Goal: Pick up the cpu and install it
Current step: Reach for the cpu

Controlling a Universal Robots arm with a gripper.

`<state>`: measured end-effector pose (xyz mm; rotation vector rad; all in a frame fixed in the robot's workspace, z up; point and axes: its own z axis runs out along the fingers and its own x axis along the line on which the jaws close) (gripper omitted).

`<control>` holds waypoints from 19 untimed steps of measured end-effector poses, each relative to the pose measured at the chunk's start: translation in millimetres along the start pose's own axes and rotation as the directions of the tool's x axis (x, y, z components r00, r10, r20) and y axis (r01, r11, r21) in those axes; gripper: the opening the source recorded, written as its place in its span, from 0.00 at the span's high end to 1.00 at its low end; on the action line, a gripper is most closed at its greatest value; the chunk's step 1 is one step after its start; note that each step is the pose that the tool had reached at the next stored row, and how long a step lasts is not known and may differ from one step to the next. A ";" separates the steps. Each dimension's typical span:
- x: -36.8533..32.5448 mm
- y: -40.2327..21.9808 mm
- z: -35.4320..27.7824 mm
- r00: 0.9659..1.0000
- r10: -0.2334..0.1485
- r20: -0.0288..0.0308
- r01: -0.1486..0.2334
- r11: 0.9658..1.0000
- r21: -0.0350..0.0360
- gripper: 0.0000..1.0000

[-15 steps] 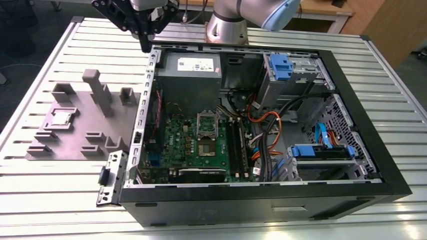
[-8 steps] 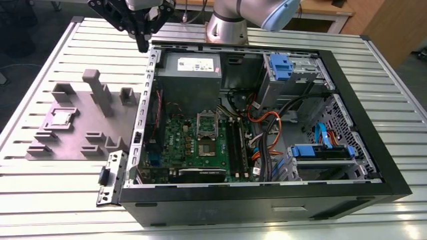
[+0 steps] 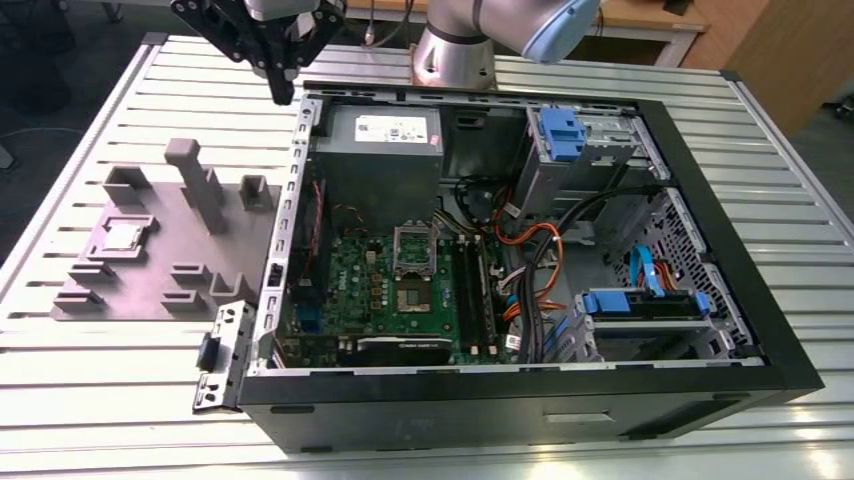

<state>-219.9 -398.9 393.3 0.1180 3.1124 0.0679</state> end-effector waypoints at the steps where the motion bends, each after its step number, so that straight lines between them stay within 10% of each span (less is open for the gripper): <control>1: 0.8 -0.1 0.0 1.000 0.000 0.000 0.000 1.000 0.000 0.89; 19: 15.9 -1.2 -0.5 1.000 0.000 0.000 0.000 1.000 0.000 0.89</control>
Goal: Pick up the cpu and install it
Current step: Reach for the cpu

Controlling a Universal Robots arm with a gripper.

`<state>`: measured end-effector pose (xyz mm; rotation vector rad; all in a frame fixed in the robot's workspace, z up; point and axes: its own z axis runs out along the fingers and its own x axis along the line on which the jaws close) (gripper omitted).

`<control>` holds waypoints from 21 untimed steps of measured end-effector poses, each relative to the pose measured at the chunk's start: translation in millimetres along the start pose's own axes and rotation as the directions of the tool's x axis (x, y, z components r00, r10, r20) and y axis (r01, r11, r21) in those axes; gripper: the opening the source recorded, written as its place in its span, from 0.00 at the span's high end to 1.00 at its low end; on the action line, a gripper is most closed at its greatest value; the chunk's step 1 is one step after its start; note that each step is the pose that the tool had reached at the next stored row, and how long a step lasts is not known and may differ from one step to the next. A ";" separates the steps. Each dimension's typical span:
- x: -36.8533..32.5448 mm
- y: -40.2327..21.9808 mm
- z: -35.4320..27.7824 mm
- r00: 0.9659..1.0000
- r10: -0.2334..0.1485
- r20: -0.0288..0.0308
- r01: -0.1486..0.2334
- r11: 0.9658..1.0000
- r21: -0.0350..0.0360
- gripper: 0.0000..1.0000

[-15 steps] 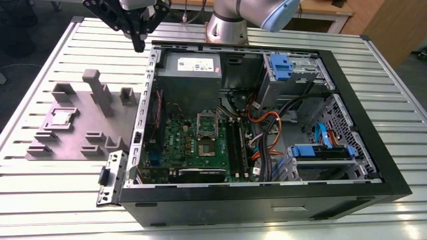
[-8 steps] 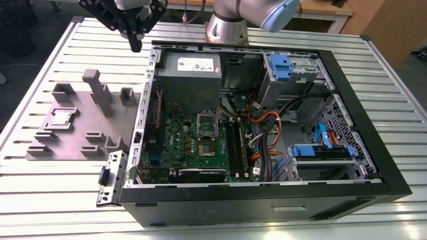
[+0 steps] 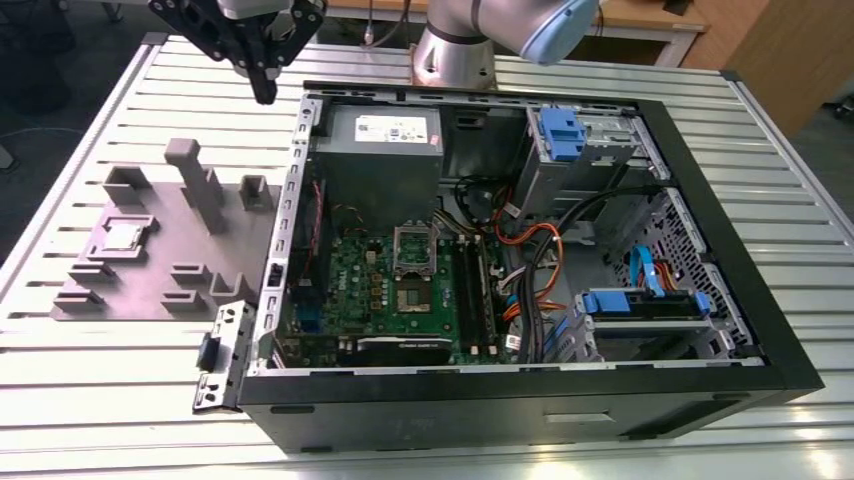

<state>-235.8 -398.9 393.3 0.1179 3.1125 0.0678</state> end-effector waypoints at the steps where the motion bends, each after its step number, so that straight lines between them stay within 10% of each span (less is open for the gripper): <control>1: 0.8 -0.1 0.0 1.000 0.000 0.000 0.000 1.000 0.000 0.89; 21: 12.7 -1.0 -0.3 1.000 0.000 0.000 0.000 1.000 0.000 0.89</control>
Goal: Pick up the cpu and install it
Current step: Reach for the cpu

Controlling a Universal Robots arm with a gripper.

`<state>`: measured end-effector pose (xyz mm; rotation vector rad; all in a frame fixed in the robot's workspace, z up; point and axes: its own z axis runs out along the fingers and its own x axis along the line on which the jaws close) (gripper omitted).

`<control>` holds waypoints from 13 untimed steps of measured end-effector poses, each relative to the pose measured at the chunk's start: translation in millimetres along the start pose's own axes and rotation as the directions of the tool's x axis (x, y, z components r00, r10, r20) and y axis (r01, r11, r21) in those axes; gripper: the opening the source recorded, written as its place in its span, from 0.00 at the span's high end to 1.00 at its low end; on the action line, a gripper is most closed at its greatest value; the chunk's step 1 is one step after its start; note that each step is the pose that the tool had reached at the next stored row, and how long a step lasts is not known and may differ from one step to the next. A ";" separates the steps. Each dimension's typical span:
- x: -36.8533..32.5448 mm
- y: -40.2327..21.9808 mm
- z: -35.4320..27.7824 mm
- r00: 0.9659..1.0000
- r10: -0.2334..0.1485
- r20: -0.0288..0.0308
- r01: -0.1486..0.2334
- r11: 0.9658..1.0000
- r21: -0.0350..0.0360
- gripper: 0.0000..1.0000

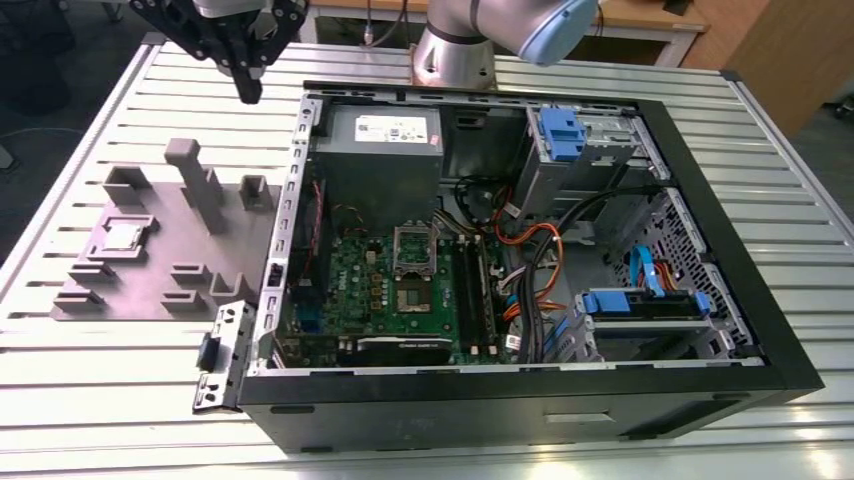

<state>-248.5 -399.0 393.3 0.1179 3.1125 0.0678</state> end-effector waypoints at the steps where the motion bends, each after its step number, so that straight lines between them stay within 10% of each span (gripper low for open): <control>1: 1.0 -0.1 0.0 1.000 0.000 0.000 0.000 1.000 0.000 0.89; 13: 10.5 -0.8 -0.3 1.000 0.000 0.000 0.000 1.000 0.000 0.89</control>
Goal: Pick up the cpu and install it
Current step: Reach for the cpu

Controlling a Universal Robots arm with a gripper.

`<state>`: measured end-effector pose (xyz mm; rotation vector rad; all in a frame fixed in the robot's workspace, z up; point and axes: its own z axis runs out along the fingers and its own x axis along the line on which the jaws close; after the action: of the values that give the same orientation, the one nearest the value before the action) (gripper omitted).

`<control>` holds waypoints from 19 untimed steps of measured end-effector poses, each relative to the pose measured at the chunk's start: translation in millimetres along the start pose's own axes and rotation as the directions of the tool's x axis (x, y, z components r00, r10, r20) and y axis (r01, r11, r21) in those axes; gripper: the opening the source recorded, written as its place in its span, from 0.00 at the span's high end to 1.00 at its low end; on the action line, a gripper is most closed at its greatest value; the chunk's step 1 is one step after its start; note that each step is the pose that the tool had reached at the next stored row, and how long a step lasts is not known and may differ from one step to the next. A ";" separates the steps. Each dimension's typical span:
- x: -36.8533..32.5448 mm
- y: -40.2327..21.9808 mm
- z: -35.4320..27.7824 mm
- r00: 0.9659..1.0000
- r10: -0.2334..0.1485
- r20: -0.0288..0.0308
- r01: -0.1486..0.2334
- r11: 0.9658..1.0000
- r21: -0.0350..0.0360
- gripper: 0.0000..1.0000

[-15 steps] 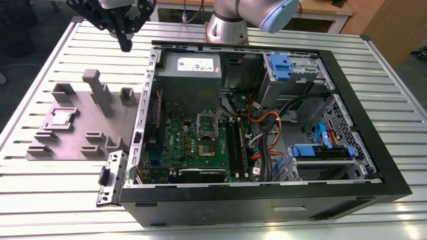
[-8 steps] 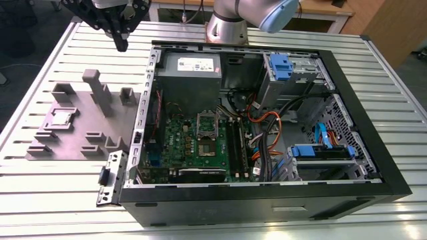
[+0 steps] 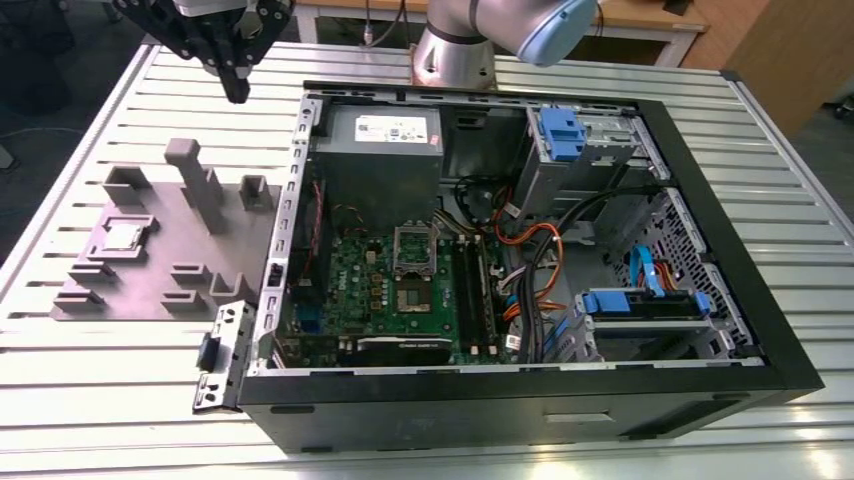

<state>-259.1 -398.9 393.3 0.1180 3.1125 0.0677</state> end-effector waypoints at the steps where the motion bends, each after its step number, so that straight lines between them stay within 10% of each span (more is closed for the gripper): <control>1: 0.5 0.0 0.0 1.000 0.000 0.000 0.000 1.000 0.000 0.89; 19: 6.8 -0.5 0.0 1.000 0.000 0.000 0.000 1.000 0.000 0.89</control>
<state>-265.9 -398.9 393.1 0.1181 3.1125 0.0678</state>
